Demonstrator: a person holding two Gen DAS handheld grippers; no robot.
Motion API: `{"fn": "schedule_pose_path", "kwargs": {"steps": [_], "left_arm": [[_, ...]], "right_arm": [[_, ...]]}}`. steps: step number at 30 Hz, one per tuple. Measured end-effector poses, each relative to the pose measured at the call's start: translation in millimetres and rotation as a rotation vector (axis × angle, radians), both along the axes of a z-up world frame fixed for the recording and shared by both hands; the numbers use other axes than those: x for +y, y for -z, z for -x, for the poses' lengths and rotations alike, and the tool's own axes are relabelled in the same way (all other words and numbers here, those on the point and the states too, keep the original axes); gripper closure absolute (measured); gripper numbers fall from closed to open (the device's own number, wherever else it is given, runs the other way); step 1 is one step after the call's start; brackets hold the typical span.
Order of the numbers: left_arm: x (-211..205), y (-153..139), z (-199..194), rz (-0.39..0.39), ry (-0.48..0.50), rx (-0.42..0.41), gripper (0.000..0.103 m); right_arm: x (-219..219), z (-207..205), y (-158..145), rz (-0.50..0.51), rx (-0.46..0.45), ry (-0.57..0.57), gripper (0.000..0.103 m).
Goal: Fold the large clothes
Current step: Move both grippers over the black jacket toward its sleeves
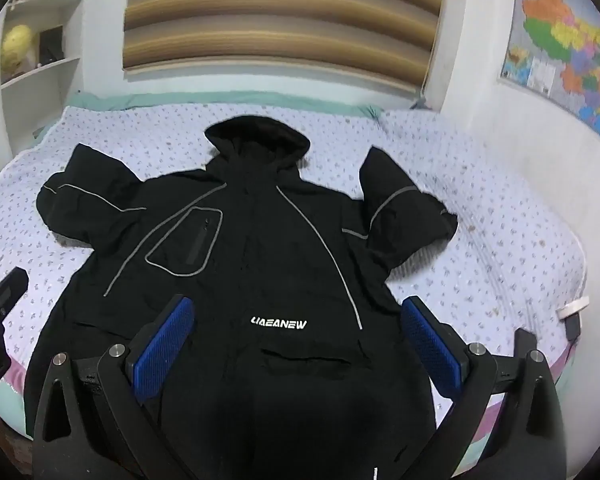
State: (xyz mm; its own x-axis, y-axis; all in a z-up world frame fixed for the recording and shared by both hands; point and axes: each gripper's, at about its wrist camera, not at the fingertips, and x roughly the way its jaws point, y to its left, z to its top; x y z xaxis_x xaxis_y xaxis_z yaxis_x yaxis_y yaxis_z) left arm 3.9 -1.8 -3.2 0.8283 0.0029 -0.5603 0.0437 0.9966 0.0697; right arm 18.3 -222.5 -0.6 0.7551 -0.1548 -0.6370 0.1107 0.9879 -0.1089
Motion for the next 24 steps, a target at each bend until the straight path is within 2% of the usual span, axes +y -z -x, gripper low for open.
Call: {"fn": "schedule_pose_path", "kwargs": {"steps": [4, 11, 15, 19, 24], "left_arm": [[4, 11, -15, -0.019, -0.051, 0.056, 0.026], [-12, 26, -16, -0.048, 0.019, 0.123, 0.026], [-12, 25, -14, -0.002, 0.065, 0.155, 0.026], [-10, 21, -17, -0.037, 0.027, 0.129, 0.026], [-14, 14, -16, 0.006, 0.053, 0.113, 0.026]], "right_arm": [[-12, -6, 11, -0.041, 0.026, 0.014, 0.000], [-10, -4, 18, -0.008, 0.024, 0.017, 0.000], [-15, -4, 19, -0.043, 0.035, 0.017, 0.000], [-21, -3, 20, -0.054, 0.037, 0.031, 0.000], [-23, -2, 19, -0.067, 0.039, 0.034, 0.000]]}}
